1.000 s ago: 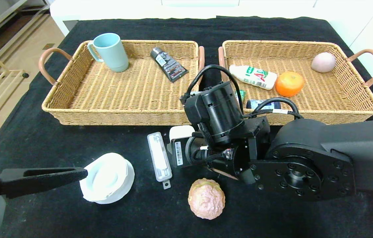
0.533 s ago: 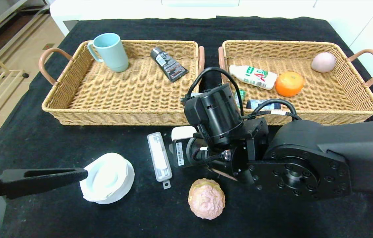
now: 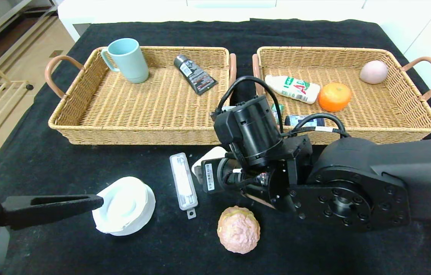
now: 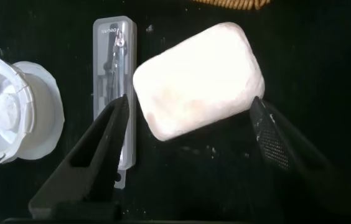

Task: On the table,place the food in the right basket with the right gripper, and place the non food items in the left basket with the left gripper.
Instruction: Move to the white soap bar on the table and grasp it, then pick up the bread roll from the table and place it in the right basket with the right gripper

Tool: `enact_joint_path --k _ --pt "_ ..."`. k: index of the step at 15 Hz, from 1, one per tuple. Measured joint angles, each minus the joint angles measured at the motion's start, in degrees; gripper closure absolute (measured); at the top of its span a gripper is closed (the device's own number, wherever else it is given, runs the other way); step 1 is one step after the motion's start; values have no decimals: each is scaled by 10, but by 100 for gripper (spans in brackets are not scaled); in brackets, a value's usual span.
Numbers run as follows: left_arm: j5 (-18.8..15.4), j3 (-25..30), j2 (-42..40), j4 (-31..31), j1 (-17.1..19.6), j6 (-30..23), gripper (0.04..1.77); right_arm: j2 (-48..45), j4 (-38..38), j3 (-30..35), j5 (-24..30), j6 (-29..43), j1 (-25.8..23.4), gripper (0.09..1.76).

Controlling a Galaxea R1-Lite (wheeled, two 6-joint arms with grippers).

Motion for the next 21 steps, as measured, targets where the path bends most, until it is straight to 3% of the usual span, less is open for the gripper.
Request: enact_joint_path --k 9,21 --pt "0 -1 1 -1 0 -1 9 -48 19 46 -23 -45 -4 23" --pt "2 1 11 -4 1 -1 9 -148 205 68 -27 -44 -1 16"
